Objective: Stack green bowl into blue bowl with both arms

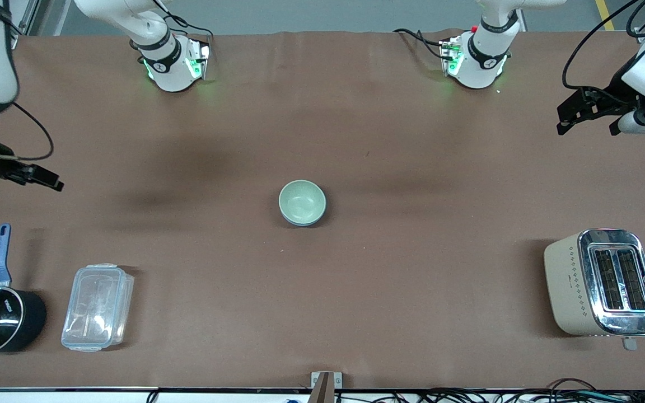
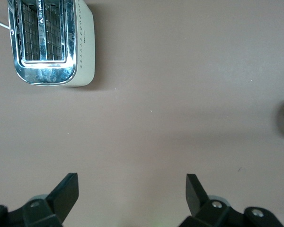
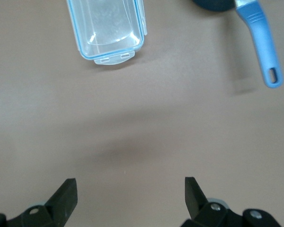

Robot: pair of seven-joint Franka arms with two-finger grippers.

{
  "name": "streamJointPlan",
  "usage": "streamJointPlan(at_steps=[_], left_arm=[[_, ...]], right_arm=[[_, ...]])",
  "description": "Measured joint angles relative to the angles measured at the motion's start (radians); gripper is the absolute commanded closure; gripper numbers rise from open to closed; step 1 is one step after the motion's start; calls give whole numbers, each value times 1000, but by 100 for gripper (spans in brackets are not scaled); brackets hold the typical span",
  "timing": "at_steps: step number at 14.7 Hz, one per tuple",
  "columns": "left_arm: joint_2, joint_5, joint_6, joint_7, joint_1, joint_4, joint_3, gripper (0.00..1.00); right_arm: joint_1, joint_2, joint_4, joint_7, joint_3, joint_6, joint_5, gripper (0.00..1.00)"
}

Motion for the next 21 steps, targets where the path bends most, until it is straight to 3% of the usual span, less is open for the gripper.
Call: streamJointPlan(at_steps=[4,8,12,21], left_arm=[[0,0,0,0,0,5,1,0],[0,0,0,0,1,14,3,0],[0,0,-1,0,1,14,3,0],[0,0,-5,0,1,14,3,0]], right_arm=[[-22,-18,199,-28,0,-177,-11,0],[-31,-17,307,-39,32,-273,-55,0],[-175,-16,321,-38,223,-309,-63,0],[-242,-27,337,-40,296,-355,-64,0]])
